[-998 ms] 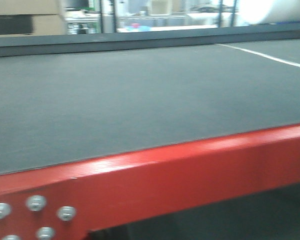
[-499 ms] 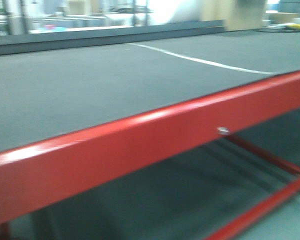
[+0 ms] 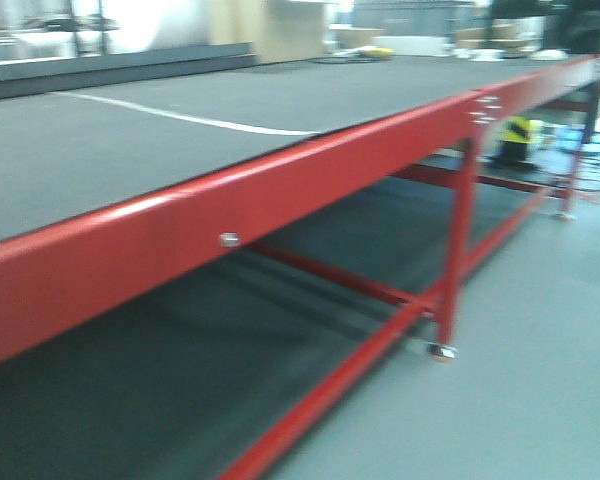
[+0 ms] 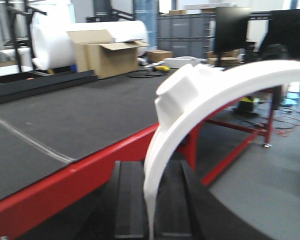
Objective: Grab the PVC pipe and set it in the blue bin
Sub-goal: 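Turn the base away from the table holding the pipe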
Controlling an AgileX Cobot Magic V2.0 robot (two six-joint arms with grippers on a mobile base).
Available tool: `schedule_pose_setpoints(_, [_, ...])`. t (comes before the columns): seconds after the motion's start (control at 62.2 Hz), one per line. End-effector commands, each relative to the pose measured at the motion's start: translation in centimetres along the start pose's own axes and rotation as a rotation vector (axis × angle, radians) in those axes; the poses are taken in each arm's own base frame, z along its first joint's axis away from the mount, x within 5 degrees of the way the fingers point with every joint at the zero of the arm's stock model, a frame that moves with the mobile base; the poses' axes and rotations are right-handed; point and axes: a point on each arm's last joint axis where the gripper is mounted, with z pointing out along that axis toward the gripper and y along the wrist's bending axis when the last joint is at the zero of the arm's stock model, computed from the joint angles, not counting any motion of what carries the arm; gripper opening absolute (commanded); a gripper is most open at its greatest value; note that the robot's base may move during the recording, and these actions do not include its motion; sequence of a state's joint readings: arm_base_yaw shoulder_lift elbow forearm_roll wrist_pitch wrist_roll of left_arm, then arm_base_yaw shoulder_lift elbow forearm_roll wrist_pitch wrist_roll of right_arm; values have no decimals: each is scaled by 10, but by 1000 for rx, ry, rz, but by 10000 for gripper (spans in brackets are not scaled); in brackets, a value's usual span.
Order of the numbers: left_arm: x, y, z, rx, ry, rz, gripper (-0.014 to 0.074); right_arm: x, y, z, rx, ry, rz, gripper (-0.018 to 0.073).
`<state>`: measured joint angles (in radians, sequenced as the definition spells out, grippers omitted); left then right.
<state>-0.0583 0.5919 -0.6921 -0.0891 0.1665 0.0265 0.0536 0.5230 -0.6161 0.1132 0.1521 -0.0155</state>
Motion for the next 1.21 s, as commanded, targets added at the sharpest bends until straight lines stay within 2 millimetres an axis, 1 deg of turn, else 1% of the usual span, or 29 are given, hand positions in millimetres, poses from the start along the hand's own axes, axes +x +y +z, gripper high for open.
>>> schedule_pose_setpoints(0.0, [-4, 1, -2, -5, -41, -10, -111, -2, 0, -1, 0, -27, -7, -162])
schedule_pose_setpoints(1.191, [-4, 1, -2, -5, -43, -10, -111, -2, 0, -1, 0, -27, -7, -162])
